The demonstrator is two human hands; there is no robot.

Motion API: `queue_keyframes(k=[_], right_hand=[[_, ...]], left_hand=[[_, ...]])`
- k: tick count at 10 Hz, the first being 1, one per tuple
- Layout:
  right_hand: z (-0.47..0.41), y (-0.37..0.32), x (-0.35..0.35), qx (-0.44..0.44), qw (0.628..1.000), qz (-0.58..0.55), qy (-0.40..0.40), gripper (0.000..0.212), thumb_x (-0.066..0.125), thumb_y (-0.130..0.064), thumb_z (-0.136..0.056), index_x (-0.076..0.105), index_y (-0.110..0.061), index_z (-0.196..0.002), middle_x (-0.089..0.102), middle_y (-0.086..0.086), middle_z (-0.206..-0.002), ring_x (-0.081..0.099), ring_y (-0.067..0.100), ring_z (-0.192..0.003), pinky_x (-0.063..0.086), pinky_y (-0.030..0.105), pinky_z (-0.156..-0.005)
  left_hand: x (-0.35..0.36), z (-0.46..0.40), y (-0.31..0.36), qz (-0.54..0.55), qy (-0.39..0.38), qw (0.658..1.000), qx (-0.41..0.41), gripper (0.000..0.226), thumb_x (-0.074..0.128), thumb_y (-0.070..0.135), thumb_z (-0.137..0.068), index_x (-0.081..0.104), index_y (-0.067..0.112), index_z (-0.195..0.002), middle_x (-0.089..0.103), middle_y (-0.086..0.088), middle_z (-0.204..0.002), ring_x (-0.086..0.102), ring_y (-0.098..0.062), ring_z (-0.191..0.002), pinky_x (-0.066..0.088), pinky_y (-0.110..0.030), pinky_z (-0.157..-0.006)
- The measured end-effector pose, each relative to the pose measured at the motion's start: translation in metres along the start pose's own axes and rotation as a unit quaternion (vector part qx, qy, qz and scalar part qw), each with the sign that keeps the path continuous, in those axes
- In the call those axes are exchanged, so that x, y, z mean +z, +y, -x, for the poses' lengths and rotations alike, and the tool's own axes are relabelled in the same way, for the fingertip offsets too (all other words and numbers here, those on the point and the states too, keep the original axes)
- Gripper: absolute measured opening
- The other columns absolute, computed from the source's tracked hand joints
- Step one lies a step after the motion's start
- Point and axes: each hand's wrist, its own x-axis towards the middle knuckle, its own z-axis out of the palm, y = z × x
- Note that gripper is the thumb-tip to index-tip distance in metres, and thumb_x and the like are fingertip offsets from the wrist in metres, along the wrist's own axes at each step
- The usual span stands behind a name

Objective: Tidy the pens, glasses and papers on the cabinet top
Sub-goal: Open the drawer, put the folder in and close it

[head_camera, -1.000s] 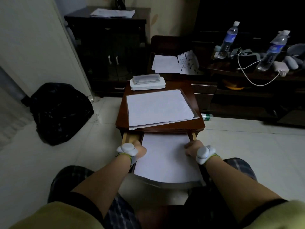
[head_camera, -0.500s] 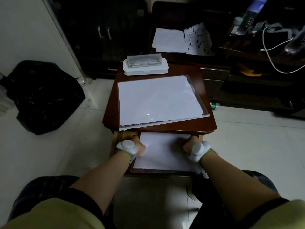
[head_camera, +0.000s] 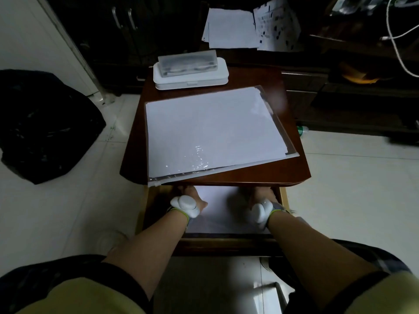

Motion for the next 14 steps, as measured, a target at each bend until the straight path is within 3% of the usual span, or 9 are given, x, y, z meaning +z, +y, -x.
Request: queue_keyframes(k=[3, 6, 8, 9, 10, 11, 12, 13, 14], right_hand=[[0.005, -0.008, 0.014, 0.01, 0.993, 0.116, 0.029, 0.037, 0.035, -0.023, -0.1, 0.046, -0.012, -0.133, 0.034, 0.014, -0.143, 0.03, 0.029, -0.133, 0.037, 0.034, -0.102], [0.033, -0.023, -0.004, -0.001, 0.996, 0.083, -0.042, 0.041, 0.041, -0.018, -0.098, 0.04, -0.01, -0.138, 0.034, 0.011, -0.146, 0.033, 0.03, -0.136, 0.037, 0.039, -0.105], [0.071, -0.03, -0.021, -0.066, 0.992, -0.059, -0.089, 0.032, 0.063, -0.017, -0.086, 0.063, 0.0, -0.114, 0.067, 0.013, -0.1, 0.066, 0.022, -0.09, 0.049, 0.036, -0.087], [0.092, -0.041, -0.04, -0.083, 0.942, -0.252, -0.207, 0.029, 0.069, -0.012, -0.084, 0.065, 0.006, -0.106, 0.066, 0.001, -0.061, 0.061, 0.005, -0.048, 0.057, 0.027, -0.063], [0.112, -0.054, -0.07, -0.073, 0.906, -0.353, -0.221, 0.014, 0.067, -0.013, -0.085, 0.066, -0.002, -0.094, 0.067, 0.007, -0.07, 0.064, 0.01, -0.06, 0.055, 0.018, -0.057], [0.117, -0.063, -0.091, -0.022, 0.866, -0.481, -0.132, 0.022, 0.06, -0.006, -0.09, 0.063, 0.008, -0.106, 0.064, 0.016, -0.07, 0.063, 0.018, -0.052, 0.055, 0.023, -0.053], [0.111, -0.062, -0.102, 0.004, 0.862, -0.506, -0.031, 0.038, 0.052, -0.013, -0.094, 0.051, 0.0, -0.129, 0.064, 0.021, -0.109, 0.069, 0.023, -0.079, 0.051, 0.017, -0.059], [0.102, -0.055, -0.108, 0.029, 0.811, -0.583, 0.05, 0.044, 0.048, -0.003, -0.09, 0.042, 0.005, -0.133, 0.053, 0.021, -0.131, 0.064, 0.023, -0.096, 0.052, 0.016, -0.06], [0.1, -0.056, -0.109, 0.101, 0.833, -0.526, 0.14, 0.04, 0.05, -0.012, -0.087, 0.053, 0.009, -0.121, 0.057, 0.027, -0.123, 0.059, 0.036, -0.112, 0.047, 0.031, -0.076]], left_hand=[[0.009, 0.005, 0.013, -0.038, 0.051, 0.998, -0.009, 0.06, 0.058, 0.029, -0.089, 0.036, 0.001, -0.137, 0.034, -0.022, -0.143, 0.036, -0.036, -0.132, 0.031, -0.041, -0.108], [-0.011, 0.039, 0.012, -0.013, 0.032, 0.999, -0.008, 0.049, 0.056, 0.022, -0.09, 0.043, 0.0, -0.131, 0.049, -0.017, -0.133, 0.048, -0.031, -0.122, 0.04, -0.033, -0.097], [-0.02, 0.047, 0.003, -0.098, -0.077, 0.99, 0.065, 0.035, 0.049, 0.046, -0.09, 0.06, 0.015, -0.101, 0.059, -0.004, -0.099, 0.061, -0.021, -0.101, 0.037, -0.023, -0.073], [-0.036, 0.07, 0.014, -0.05, -0.124, 0.985, 0.106, 0.021, 0.05, 0.031, -0.093, 0.057, 0.013, -0.084, 0.062, -0.007, -0.086, 0.063, -0.018, -0.077, 0.044, -0.021, -0.06], [-0.071, 0.099, 0.03, 0.047, -0.212, 0.971, 0.101, 0.028, 0.041, 0.02, -0.099, 0.061, 0.0, -0.098, 0.065, -0.021, -0.109, 0.065, -0.029, -0.094, 0.052, -0.028, -0.076], [-0.11, 0.111, 0.035, 0.124, -0.119, 0.975, 0.144, 0.028, 0.047, 0.021, -0.092, 0.061, 0.005, -0.073, 0.065, -0.011, -0.07, 0.063, -0.023, -0.059, 0.052, -0.024, -0.052], [-0.14, 0.107, 0.031, 0.196, 0.101, 0.961, 0.169, 0.026, 0.053, 0.021, -0.083, 0.066, 0.005, -0.068, 0.061, -0.007, -0.056, 0.055, -0.02, -0.043, 0.047, -0.021, -0.043], [-0.161, 0.088, 0.028, 0.191, 0.21, 0.943, 0.173, 0.021, 0.052, 0.019, -0.087, 0.068, 0.006, -0.089, 0.07, -0.012, -0.092, 0.066, -0.029, -0.086, 0.055, -0.032, -0.074], [-0.172, 0.068, 0.029, 0.122, 0.214, 0.954, 0.168, 0.033, 0.05, 0.021, -0.094, 0.057, 0.005, -0.122, 0.056, -0.013, -0.129, 0.051, -0.029, -0.12, 0.041, -0.029, -0.098]])
